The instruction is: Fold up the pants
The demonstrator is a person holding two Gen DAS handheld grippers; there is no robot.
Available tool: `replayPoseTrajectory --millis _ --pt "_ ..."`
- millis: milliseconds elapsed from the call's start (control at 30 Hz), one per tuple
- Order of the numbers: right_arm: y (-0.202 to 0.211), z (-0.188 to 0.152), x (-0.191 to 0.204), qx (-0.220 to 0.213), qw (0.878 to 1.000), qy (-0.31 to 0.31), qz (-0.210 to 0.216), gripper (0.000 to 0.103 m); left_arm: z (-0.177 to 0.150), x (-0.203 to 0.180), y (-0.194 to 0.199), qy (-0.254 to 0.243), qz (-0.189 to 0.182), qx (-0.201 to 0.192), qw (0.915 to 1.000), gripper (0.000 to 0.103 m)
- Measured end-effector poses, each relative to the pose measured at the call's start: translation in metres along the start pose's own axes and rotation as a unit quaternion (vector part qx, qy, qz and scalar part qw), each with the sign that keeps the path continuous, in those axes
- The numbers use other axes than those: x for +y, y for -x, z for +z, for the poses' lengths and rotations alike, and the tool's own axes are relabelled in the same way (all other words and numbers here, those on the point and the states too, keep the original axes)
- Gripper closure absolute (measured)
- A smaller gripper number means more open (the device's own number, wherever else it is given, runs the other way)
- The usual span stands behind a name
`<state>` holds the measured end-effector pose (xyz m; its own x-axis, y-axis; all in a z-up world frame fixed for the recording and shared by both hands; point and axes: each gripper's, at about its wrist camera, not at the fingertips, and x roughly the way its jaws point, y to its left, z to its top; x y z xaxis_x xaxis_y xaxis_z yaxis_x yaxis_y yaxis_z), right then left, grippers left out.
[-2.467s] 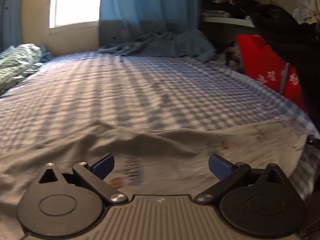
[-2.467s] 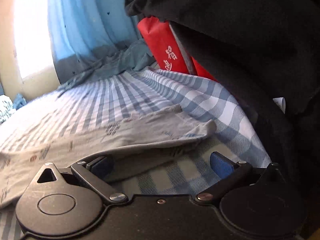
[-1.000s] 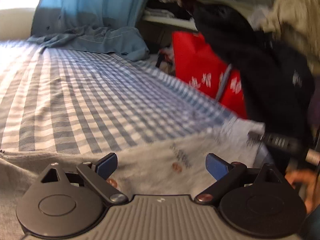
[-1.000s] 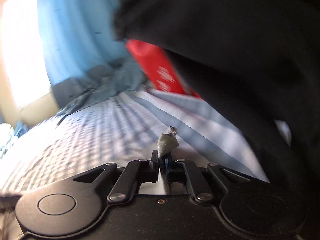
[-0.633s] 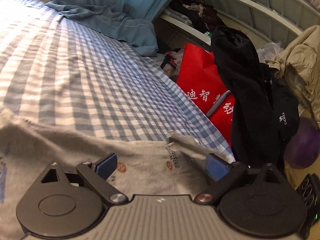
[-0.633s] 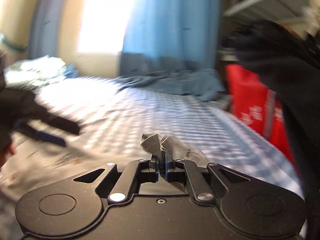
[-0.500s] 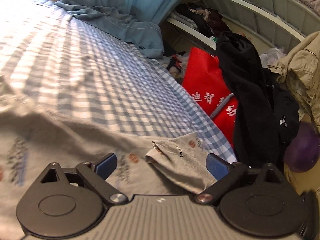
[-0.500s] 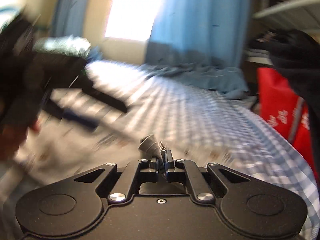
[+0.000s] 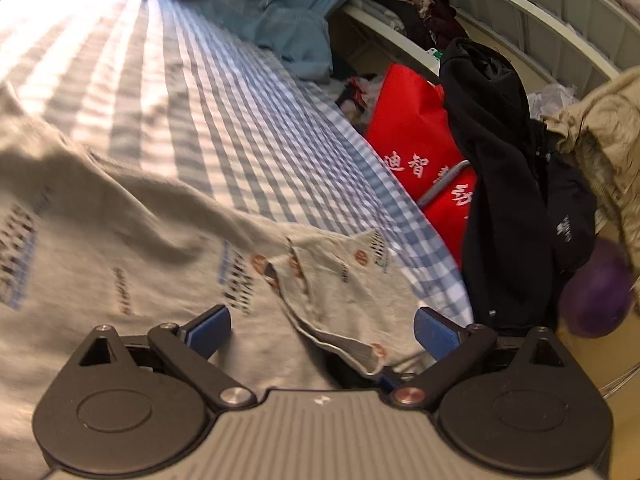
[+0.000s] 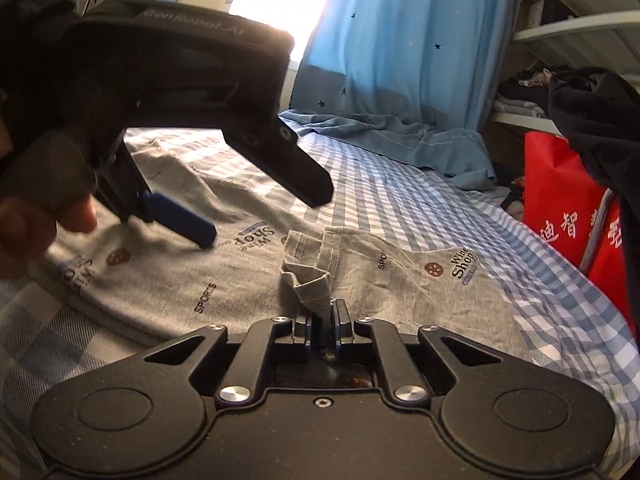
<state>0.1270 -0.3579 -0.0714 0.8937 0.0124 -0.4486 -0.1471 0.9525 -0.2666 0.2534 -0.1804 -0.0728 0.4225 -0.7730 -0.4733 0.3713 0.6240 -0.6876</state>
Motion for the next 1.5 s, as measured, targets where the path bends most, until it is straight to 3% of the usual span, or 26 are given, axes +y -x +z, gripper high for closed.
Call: replayPoseTrajectory --millis 100,200,333,500,567,633,700,733,800,833,1033,1233,1500 --pt "0.003 0.001 -0.004 -0.005 1.000 -0.025 0.004 0.094 0.005 0.005 -0.011 0.057 -0.027 0.015 0.9979 0.014" --pt "0.007 0.000 -0.004 -0.012 0.999 -0.037 0.004 0.095 0.008 0.010 -0.027 0.116 -0.021 0.035 0.9924 0.028" --pt "0.013 -0.001 -0.004 -0.022 0.999 -0.045 0.010 0.096 0.008 0.014 -0.042 0.150 -0.024 0.028 0.9879 0.041" --pt "0.010 -0.003 -0.001 -0.014 0.999 -0.034 0.005 0.097 0.008 0.014 -0.053 0.152 0.018 0.031 0.9877 0.079" --pt "0.009 -0.003 0.001 -0.014 1.000 -0.025 -0.001 0.096 0.007 0.013 -0.054 0.148 0.023 0.029 0.9883 0.083" --pt "0.007 -0.003 0.006 -0.014 1.000 -0.006 -0.014 0.083 0.006 0.014 -0.054 0.146 0.028 0.028 0.9885 0.088" --pt "0.005 -0.003 0.009 -0.014 1.000 0.009 -0.021 0.082 0.006 0.014 -0.053 0.137 0.037 0.029 0.9894 0.099" --pt "0.003 -0.003 0.009 -0.011 1.000 0.010 -0.020 0.083 0.005 0.013 -0.051 0.131 0.041 0.027 0.9902 0.099" --pt "0.002 -0.001 0.008 -0.005 1.000 0.003 -0.016 0.097 0.005 0.009 -0.049 0.118 0.042 0.025 0.9918 0.100" --pt "0.002 0.001 0.008 -0.004 1.000 0.002 -0.016 0.098 0.006 0.007 -0.047 0.110 0.043 0.024 0.9928 0.100" --pt "0.014 0.013 0.017 -0.017 1.000 0.009 -0.018 0.099 0.014 -0.007 -0.020 0.067 0.034 0.004 0.9972 0.100" --pt "0.032 0.036 0.042 -0.039 0.999 0.009 0.004 0.100 0.024 -0.012 0.034 0.013 0.029 -0.014 0.9994 0.100" --pt "0.058 0.066 0.115 -0.060 0.994 0.029 0.085 0.100 0.022 0.037 0.135 0.013 0.062 -0.038 0.9973 0.100"
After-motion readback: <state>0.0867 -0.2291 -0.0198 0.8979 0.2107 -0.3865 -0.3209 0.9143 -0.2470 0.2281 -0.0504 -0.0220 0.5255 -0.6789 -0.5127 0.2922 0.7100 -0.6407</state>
